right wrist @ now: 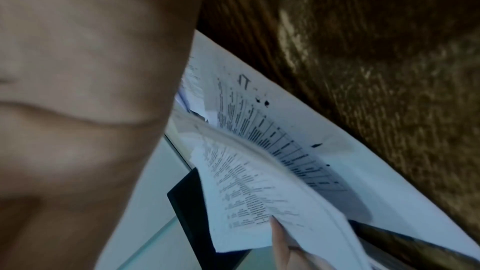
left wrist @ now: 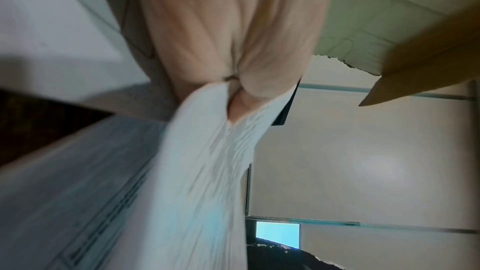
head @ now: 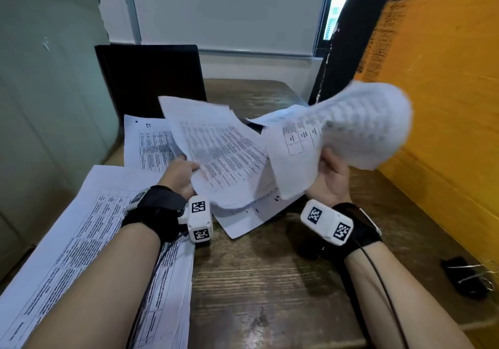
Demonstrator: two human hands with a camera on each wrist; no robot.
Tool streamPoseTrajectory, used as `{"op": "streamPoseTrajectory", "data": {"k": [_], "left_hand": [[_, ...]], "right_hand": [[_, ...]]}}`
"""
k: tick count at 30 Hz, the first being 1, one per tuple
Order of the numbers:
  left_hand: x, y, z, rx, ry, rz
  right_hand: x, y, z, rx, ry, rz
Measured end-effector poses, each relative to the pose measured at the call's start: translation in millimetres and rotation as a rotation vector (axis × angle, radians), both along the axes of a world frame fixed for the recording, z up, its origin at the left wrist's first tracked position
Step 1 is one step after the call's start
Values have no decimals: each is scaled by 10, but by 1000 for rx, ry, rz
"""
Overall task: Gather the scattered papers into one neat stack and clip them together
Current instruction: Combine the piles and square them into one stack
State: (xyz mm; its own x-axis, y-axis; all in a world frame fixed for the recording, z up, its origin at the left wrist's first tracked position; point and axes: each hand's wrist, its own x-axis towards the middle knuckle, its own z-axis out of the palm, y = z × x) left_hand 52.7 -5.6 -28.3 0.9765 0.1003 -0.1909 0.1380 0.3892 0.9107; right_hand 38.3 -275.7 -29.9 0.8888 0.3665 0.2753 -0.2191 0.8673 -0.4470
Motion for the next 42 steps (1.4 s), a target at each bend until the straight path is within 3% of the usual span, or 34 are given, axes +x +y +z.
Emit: {"op": "streamPoseTrajectory", "data": {"k": [2,6,10,15,19,21,27,33,36,38,42], "left_hand": [[-3,-27,-17,92,35,-50],[-2,-40,-22,144,52,-107],[31,-7,-46,115,40,-107],[17,9,-58,51,66,-176],[24,-17,-50,36,6,-192],[15,-14,-45,30,-2,-178],[13,-18,-50,-32,4,-201],[-10,-47,-37,-49,-11,-151],[-12,-17,-33,58,26,-114],[10,22,-55,35,77,-66],[-19,26,-35,20,91,-112]], "right_hand": [[-15,1,-29,47,6,-2],[133,10,-68,-279,290,-151],[227,44,-115,-390,510,-120],[6,138,24,-377,231,-54],[-134,83,13,-191,102,54],[-109,123,49,-248,144,84],[105,184,-46,-534,602,-133],[45,288,4,-872,507,-53],[2,269,46,-864,434,17],[-29,230,111,-859,399,49],[-35,187,80,-1072,389,50]]}}
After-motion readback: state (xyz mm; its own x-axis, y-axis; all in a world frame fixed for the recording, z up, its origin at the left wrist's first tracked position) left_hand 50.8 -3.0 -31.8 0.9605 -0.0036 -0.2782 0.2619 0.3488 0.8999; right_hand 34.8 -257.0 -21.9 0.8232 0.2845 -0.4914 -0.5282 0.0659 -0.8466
